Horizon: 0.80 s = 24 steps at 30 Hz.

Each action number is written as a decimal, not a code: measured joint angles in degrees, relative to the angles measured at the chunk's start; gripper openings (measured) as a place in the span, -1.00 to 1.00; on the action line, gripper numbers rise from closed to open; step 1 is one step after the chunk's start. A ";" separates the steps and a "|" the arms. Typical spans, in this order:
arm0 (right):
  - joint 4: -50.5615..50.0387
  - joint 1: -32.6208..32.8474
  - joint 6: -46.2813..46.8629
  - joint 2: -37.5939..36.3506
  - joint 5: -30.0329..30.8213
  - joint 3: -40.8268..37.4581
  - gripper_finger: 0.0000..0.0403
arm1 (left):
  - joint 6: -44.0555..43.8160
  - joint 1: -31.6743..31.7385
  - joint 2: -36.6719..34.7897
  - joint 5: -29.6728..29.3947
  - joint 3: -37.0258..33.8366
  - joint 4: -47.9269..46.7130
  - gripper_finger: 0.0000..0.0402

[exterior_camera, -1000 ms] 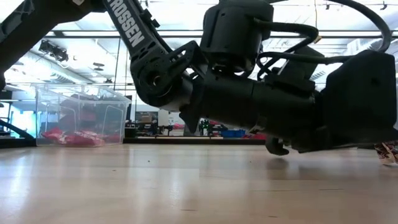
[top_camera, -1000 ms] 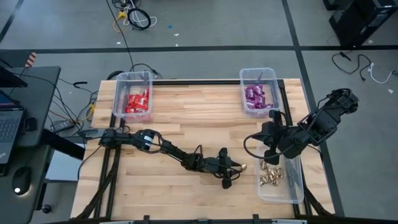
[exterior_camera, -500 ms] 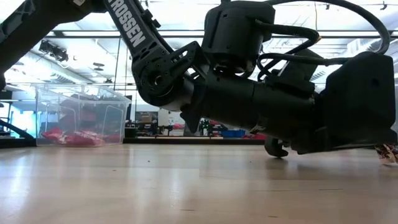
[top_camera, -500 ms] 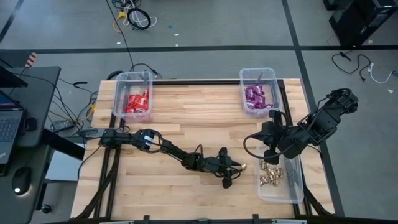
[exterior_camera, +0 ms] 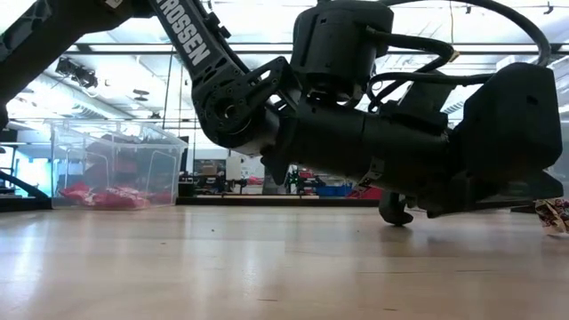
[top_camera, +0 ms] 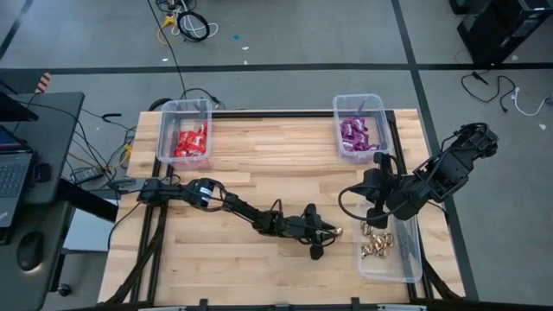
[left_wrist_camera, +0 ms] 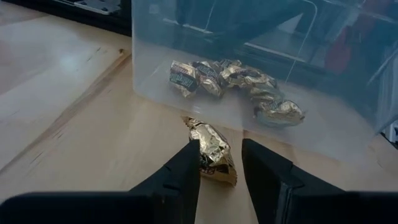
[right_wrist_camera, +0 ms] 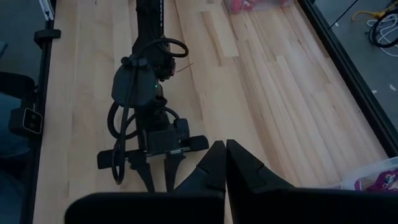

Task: Sort candy
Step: Put the yellow candy into the bottom right transparent bin

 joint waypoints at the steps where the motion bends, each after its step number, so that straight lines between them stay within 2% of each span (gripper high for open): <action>1: 0.00 0.01 0.00 0.00 0.01 0.00 -1.00 | 0.00 0.00 0.00 0.02 0.00 0.00 -0.41; 9: 0.00 0.00 0.00 0.00 0.01 0.00 -1.00 | -2.60 0.19 -0.25 0.61 0.13 -2.33 -0.54; 15: 0.00 0.00 0.01 0.00 0.42 0.00 -1.00 | -2.73 0.44 -0.28 1.77 0.09 -2.45 -0.94; 24: 0.03 0.00 0.20 0.00 0.42 0.00 -1.00 | -1.48 0.16 -0.40 3.07 -0.15 -1.10 -0.99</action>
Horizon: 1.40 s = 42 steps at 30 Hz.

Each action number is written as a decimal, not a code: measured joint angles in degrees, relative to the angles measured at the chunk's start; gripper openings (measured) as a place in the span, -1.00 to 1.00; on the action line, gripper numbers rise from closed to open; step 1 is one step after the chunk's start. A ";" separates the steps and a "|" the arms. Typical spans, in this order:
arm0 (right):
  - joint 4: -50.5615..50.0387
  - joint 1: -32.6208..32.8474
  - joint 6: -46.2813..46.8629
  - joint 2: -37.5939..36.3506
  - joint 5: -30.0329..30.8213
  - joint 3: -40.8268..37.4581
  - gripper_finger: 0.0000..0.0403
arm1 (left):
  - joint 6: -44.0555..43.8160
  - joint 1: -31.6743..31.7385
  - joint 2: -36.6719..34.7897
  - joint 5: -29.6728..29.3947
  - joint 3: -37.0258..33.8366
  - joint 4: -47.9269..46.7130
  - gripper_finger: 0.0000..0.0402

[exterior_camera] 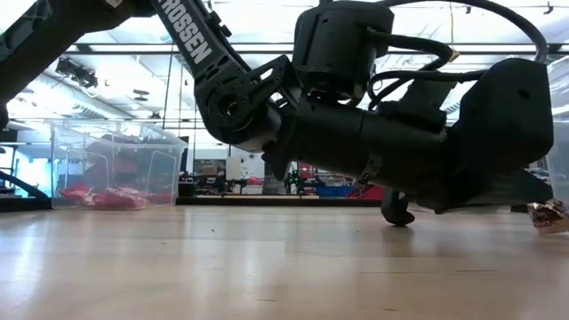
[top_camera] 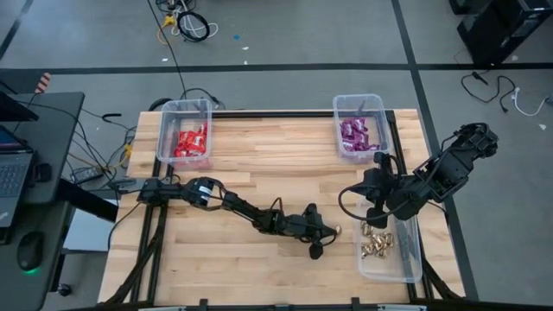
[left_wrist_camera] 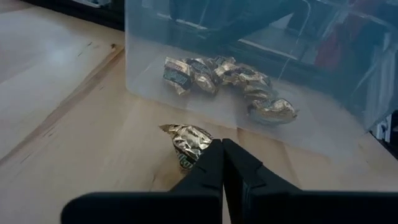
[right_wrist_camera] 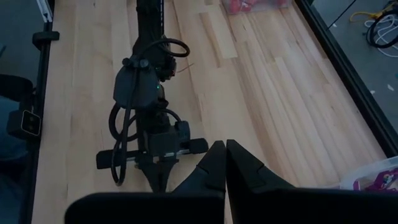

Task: Sort candy
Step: Put the yellow candy into the bottom right transparent bin

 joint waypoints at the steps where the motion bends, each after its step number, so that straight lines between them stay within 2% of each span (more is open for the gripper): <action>1: 0.00 0.00 0.00 0.00 0.02 -0.01 -1.00 | 0.79 -0.16 -0.20 0.18 -0.01 -0.02 -0.99; 8: 0.06 0.20 -0.05 0.00 0.01 -0.02 -1.00 | 13.10 -2.22 -4.87 1.42 -0.06 -0.69 -1.00; 15: 0.03 2.19 0.12 0.00 0.02 -0.02 -1.00 | 22.22 -2.97 -8.46 -1.41 -0.11 -2.62 -1.00; 23: 0.16 5.65 3.44 -0.02 0.02 -0.49 -1.00 | 25.41 -2.95 -11.14 -1.52 -0.07 -2.54 -1.00; 31: 0.17 9.66 4.21 0.02 0.00 -6.91 -1.00 | 31.69 -2.98 -14.50 -2.63 -0.07 -3.49 -1.00; 36: 0.16 11.60 7.25 0.04 1.31 -8.28 -1.00 | 35.16 -2.95 -18.40 -2.80 0.04 -5.66 -1.00; 42: 0.13 13.87 9.61 -0.16 2.60 -8.28 -1.00 | 35.35 -2.09 -19.77 1.79 1.16 -4.86 -1.00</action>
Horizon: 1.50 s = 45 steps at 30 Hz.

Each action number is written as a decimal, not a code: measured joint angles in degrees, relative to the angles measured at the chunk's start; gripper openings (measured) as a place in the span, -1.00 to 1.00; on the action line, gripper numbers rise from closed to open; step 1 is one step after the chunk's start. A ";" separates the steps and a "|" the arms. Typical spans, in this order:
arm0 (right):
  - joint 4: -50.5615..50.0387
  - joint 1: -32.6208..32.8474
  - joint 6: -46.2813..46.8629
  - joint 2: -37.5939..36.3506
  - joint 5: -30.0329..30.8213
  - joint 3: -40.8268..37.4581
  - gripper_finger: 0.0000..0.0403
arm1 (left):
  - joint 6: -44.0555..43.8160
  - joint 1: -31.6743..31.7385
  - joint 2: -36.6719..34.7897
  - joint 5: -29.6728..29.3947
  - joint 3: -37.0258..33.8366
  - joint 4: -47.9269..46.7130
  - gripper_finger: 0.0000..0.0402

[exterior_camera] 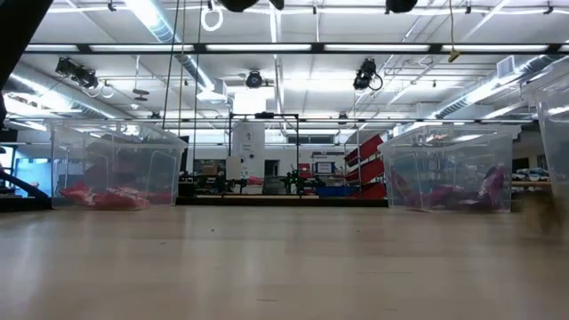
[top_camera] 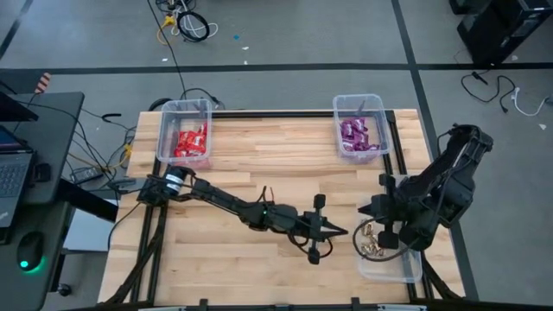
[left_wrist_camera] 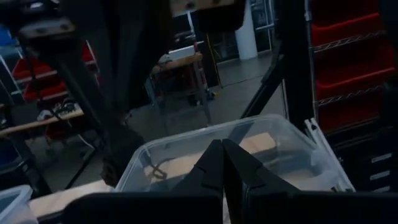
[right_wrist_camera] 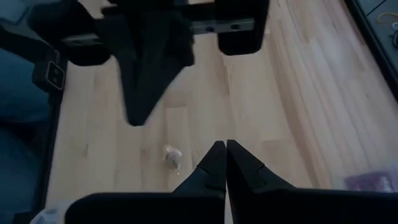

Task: Sort candy
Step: Put the yellow candy into the bottom right transparent bin

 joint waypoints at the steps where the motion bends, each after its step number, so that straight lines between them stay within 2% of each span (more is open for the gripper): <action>1: -0.10 0.38 0.82 -0.02 0.00 0.00 -1.00 | -0.32 0.17 0.00 0.12 0.04 -0.06 -1.00; 5: -1.01 1.96 4.32 -0.04 0.06 0.00 -1.00 | -0.99 0.49 0.10 0.14 0.04 -0.51 -1.00; 8: -1.32 3.08 6.84 0.07 0.27 0.00 -1.00 | -0.68 0.28 0.04 1.90 0.17 -5.94 -1.00; 13: -1.36 5.08 8.90 0.86 0.42 0.00 -1.00 | 8.28 0.01 0.14 14.51 0.03 -23.83 -0.99; 15: -1.36 5.43 8.90 1.11 0.91 0.00 -1.00 | 12.21 -0.03 0.17 18.40 -0.87 -26.82 -0.98; 22: -1.56 5.53 8.82 1.18 3.28 0.00 -1.00 | 13.45 -0.03 5.16 18.60 -3.09 -17.47 -0.90; 31: -1.25 5.53 8.90 1.18 3.44 0.00 -1.00 | 6.40 -0.08 10.05 15.50 -3.07 -4.14 -0.57; 36: -1.32 5.53 8.88 1.18 3.92 0.00 -1.00 | 3.09 -0.08 12.74 11.16 -2.94 1.92 -0.38; 45: -1.49 5.47 8.88 1.18 4.23 0.00 -1.00 | -3.94 0.06 15.60 8.32 -2.93 7.74 -0.26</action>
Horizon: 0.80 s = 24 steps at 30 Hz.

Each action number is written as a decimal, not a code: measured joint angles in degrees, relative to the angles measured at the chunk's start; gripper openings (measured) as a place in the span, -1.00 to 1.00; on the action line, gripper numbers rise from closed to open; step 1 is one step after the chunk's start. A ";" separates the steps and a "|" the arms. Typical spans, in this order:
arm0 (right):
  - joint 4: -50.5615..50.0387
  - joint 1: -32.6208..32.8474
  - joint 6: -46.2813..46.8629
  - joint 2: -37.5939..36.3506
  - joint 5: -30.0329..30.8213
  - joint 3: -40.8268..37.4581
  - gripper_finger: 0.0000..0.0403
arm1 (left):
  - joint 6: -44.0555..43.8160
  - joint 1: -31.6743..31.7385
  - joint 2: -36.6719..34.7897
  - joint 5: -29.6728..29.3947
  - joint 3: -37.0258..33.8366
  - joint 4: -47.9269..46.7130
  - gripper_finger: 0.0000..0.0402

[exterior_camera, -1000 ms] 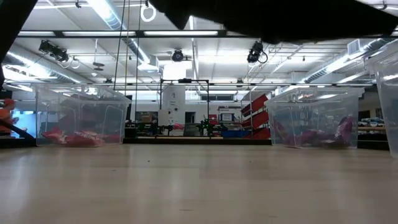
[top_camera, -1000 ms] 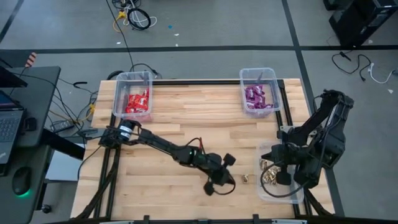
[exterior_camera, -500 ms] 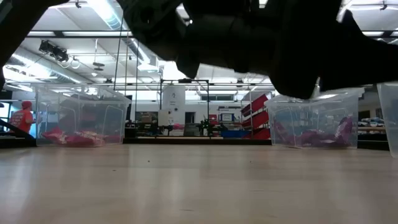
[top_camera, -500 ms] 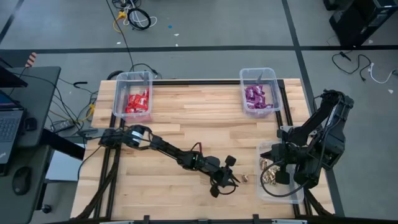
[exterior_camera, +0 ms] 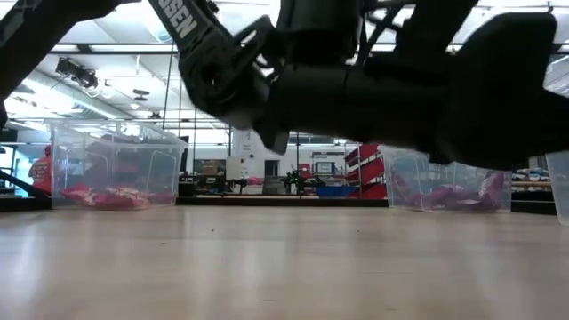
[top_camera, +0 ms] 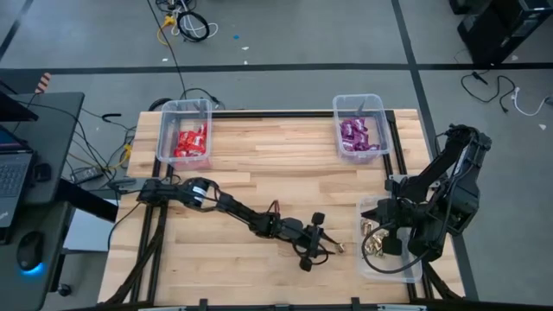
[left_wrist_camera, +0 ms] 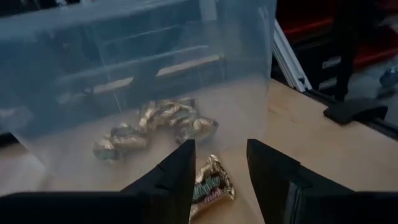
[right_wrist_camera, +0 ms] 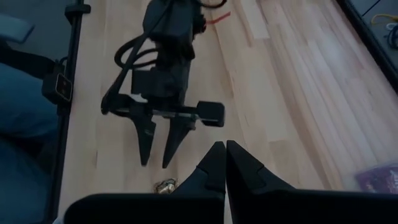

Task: Sort candy
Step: Put the yellow candy into the bottom right transparent bin

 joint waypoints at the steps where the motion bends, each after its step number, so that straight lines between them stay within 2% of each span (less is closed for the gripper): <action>1: 0.00 0.00 -0.05 0.00 0.36 0.00 -1.00 | -1.38 0.00 0.55 -0.23 0.00 1.08 -0.26; 9: -0.33 0.00 -0.33 0.00 0.80 0.02 -1.00 | -6.19 -0.02 4.53 -0.94 2.54 2.73 -0.26; 24: -0.42 0.00 -0.44 0.00 0.84 0.02 -1.00 | -5.64 0.15 6.42 -0.26 5.01 2.50 -0.26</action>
